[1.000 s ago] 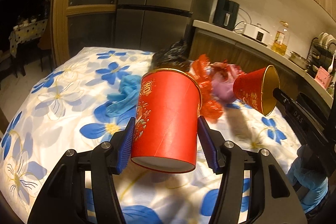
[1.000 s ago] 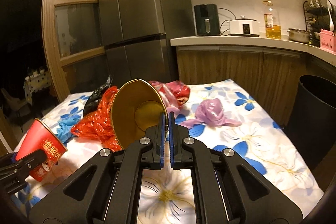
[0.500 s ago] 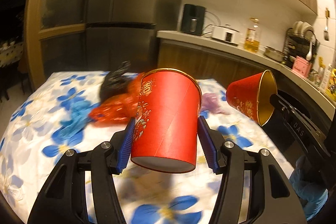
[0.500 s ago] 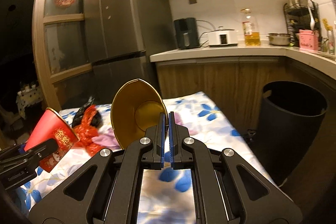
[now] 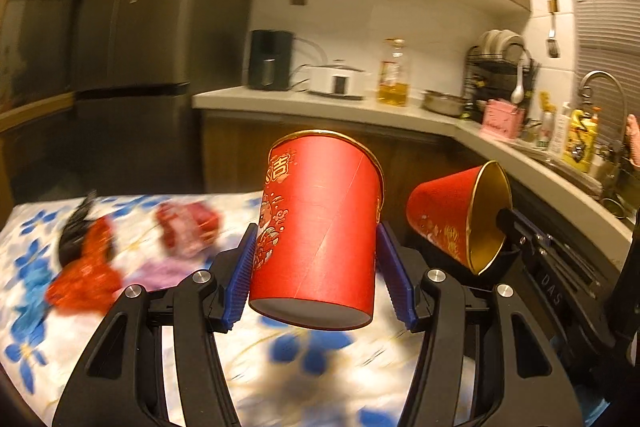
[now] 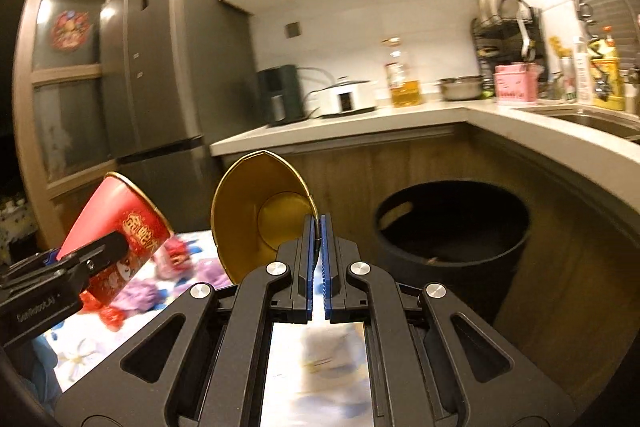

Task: Collect trash
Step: 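Grasp a red paper cup with the left gripper while the right grasps another cup, then carry both red cups over the black bin and open both grippers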

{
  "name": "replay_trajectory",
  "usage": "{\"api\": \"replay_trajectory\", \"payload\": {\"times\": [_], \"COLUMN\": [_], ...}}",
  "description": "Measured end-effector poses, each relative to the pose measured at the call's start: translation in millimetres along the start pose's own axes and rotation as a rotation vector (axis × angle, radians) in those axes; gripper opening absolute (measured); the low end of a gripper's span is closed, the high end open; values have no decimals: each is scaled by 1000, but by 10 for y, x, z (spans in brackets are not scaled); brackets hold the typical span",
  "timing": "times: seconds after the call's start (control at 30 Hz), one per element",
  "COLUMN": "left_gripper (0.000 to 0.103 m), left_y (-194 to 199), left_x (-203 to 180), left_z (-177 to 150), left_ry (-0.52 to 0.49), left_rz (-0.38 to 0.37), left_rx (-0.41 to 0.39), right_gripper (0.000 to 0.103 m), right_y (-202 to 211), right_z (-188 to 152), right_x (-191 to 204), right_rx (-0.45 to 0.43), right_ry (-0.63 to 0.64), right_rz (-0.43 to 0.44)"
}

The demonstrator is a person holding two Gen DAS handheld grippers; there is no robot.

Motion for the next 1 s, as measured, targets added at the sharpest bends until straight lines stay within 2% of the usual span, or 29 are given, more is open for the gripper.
{"api": "replay_trajectory", "payload": {"times": [0.3, 0.5, 0.77, 1.0], "left_gripper": [56, 57, 57, 59], "left_y": [-522, -812, -1196, -1486], "left_x": [-773, -1161, -1496, -1706], "left_z": [437, 595, 649, 573], "left_ry": [-60, -101, -114, -124], "left_rz": [-127, -175, -236, -282], "left_rx": [-58, -94, -104, -69], "right_gripper": [4, 4, 4, 4], "right_y": [-57, -153, -371, -542], "right_z": [444, 607, 702, 729], "right_x": [-668, -1026, -1363, -1596], "right_rx": [-73, -92, -81, -59], "right_ry": [-35, -67, -90, -109], "right_rz": [-115, -166, -220, -244]}}
Point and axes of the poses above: each gripper's, at about its wrist camera, not at the fingertips, and y roughly against the way its jaws point, x to its left, z to its top, the point moved 9 cm from there along -y, roughly the way its jaws point, and after that the axes turned 15 degrees about -y, right-handed, at the moved point
